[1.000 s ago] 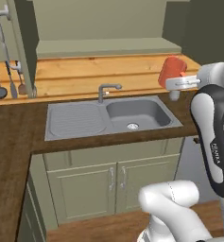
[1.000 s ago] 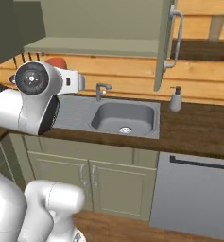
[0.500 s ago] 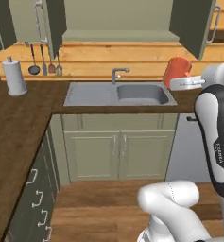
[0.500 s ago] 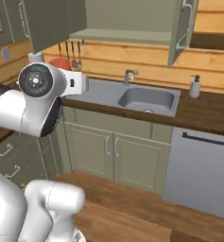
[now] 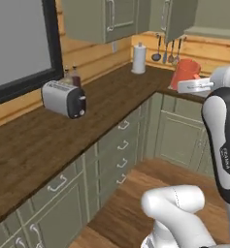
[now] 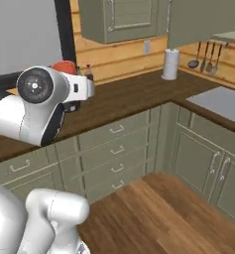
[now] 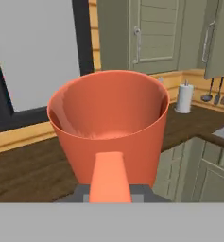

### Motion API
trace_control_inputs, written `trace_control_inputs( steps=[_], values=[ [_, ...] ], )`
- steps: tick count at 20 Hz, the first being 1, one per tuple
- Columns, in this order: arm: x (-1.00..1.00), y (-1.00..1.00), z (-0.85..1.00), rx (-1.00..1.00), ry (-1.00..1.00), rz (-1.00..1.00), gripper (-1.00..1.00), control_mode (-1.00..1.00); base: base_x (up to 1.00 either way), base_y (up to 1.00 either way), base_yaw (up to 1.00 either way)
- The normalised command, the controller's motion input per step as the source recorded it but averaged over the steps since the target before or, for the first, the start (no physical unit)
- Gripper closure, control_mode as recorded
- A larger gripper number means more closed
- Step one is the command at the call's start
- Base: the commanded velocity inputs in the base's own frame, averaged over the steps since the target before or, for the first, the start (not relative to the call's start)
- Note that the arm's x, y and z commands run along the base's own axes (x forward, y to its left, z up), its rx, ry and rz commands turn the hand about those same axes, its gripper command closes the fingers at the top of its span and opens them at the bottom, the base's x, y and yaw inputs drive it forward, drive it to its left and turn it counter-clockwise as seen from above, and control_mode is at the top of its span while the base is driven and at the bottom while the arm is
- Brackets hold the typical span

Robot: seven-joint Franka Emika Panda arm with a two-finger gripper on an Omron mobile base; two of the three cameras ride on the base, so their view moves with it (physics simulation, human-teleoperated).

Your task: Gather all objects into one cabinet and sort the glasses and bowls to opposite sides.

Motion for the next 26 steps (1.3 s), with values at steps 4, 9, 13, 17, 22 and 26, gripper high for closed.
trace_control_inputs(
  steps=[4, 9, 13, 17, 22, 26],
  values=[
    [0.00, 0.00, 0.00, 0.00, 0.00, 0.00, 1.00, 1.00, -0.88, 0.09, 0.93],
    [0.00, 0.00, 0.00, 0.00, 0.00, 0.00, 1.00, 1.00, -0.85, 0.53, 0.75],
    [0.00, 0.00, 0.00, 0.00, 0.00, 0.00, 1.00, 1.00, -0.54, 0.93, 0.48],
    [0.00, 0.00, 0.00, 0.00, 0.00, 0.00, 1.00, 1.00, -0.48, 0.99, 0.30],
    [0.00, 0.00, 0.00, 0.00, 0.00, 0.00, 1.00, 1.00, -0.01, 1.00, 0.00],
    [0.00, 0.00, 0.00, 0.00, 0.00, 0.00, 1.00, 1.00, -0.14, 1.00, 0.00]
  ],
)
